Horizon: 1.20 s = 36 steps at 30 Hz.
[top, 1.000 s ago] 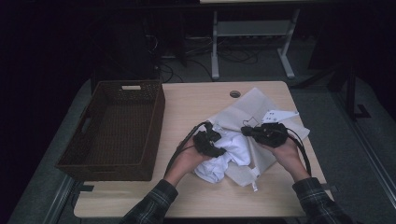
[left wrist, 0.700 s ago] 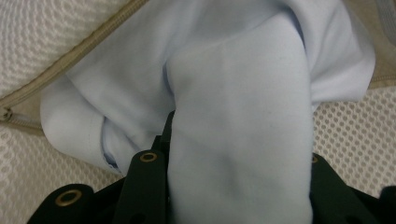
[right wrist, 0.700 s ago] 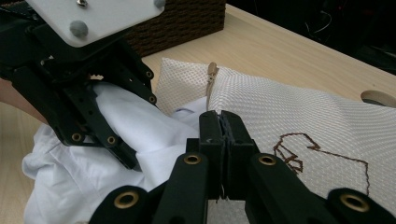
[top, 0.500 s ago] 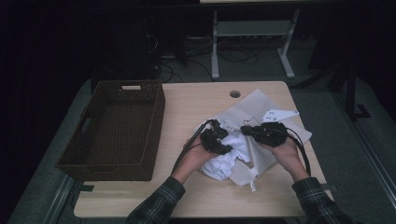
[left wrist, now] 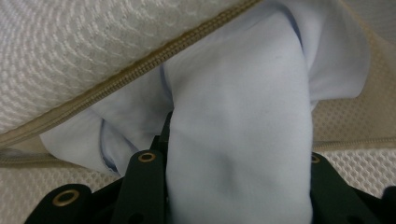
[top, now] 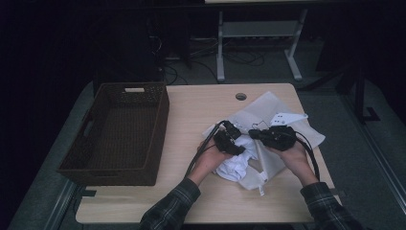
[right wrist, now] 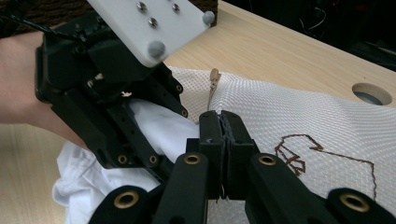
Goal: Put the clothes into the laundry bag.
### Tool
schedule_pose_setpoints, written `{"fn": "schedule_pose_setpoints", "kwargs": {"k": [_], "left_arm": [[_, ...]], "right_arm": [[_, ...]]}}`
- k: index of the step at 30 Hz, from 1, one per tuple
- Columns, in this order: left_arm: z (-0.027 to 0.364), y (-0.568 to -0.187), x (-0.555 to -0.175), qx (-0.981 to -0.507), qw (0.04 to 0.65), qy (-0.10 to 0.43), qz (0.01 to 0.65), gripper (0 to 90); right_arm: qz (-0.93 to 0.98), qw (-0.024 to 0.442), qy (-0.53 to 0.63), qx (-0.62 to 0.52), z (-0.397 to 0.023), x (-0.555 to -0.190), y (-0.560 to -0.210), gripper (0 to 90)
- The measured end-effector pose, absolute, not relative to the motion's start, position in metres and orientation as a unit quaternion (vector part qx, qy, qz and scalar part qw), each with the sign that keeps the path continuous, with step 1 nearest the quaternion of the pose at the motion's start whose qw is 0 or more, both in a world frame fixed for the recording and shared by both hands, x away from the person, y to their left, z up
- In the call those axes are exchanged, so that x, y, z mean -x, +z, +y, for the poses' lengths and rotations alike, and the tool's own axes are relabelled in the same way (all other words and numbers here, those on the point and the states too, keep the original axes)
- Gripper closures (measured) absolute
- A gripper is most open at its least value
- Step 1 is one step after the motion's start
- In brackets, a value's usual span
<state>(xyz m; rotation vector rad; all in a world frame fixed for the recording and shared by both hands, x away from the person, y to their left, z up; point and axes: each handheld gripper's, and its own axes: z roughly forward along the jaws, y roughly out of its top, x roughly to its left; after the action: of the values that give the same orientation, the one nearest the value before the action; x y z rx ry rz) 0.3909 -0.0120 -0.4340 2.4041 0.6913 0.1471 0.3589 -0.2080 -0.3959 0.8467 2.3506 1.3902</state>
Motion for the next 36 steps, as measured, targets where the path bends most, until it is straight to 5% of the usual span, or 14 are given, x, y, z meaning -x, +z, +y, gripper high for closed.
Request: {"fn": "schedule_pose_setpoints", "kwargs": {"k": [15, 36], "left_arm": [[-0.007, -0.438, -0.39, -0.898, 0.345, 0.053, 0.267, 39.0], [0.028, -0.394, -0.355, -0.893, 0.371, 0.065, 0.246, 26.4]], "right_arm": [[0.814, 0.14, 0.478, -0.299, -0.212, -0.361, -0.4, 87.5], [0.816, 0.141, 0.474, -0.3, -0.213, -0.362, -0.401, 87.2]]}}
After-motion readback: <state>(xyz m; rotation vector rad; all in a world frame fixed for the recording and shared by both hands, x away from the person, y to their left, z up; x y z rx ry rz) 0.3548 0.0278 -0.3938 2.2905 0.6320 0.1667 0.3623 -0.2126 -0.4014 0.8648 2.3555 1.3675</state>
